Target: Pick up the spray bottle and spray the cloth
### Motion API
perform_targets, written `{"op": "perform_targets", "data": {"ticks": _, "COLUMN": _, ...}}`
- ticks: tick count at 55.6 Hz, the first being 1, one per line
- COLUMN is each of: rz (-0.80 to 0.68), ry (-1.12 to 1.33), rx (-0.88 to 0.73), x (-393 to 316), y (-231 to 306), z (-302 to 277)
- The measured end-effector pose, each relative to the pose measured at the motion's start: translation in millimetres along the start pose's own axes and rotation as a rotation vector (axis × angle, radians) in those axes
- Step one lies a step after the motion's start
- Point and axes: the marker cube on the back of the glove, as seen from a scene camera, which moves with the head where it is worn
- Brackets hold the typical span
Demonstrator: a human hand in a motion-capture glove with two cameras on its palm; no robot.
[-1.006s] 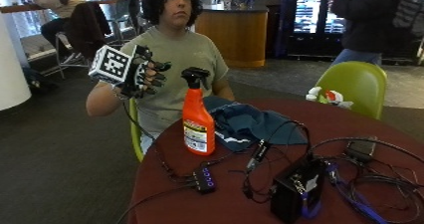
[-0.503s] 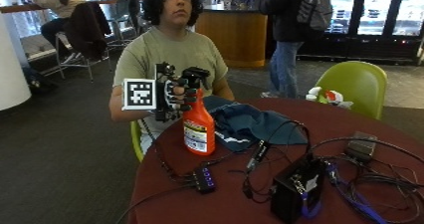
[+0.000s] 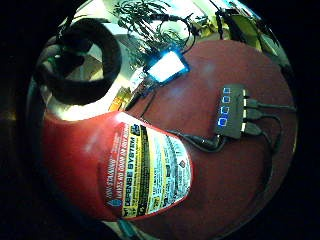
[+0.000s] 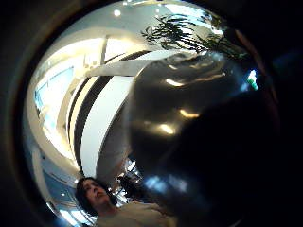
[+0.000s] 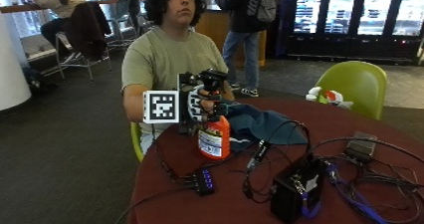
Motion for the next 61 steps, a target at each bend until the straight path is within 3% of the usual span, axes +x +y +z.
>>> {"op": "perform_targets", "data": {"ticks": 8, "rz": 0.097, "ry": -0.057, "rx": 0.039, "x": -7, "y": -11, "z": -1}}
{"op": "perform_targets", "data": {"ticks": 14, "rz": 0.087, "ry": -0.059, "rx": 0.076, "x": -24, "y": -7, "z": -22}}
{"op": "perform_targets", "data": {"ticks": 20, "rz": 0.171, "ry": -0.05, "rx": -0.07, "x": -56, "y": 4, "z": -44}}
{"op": "perform_targets", "data": {"ticks": 26, "rz": 0.163, "ry": 0.031, "rx": -0.266, "x": -95, "y": 9, "z": -52}}
{"op": "perform_targets", "data": {"ticks": 38, "rz": 0.152, "ry": 0.489, "rx": -0.712, "x": -169, "y": 36, "z": -16}}
{"op": "perform_targets", "data": {"ticks": 51, "rz": 0.345, "ry": 0.907, "rx": -1.105, "x": -144, "y": 63, "z": 48}}
{"op": "perform_targets", "data": {"ticks": 61, "rz": 0.481, "ry": 1.11, "rx": -1.265, "x": -97, "y": 88, "z": 82}}
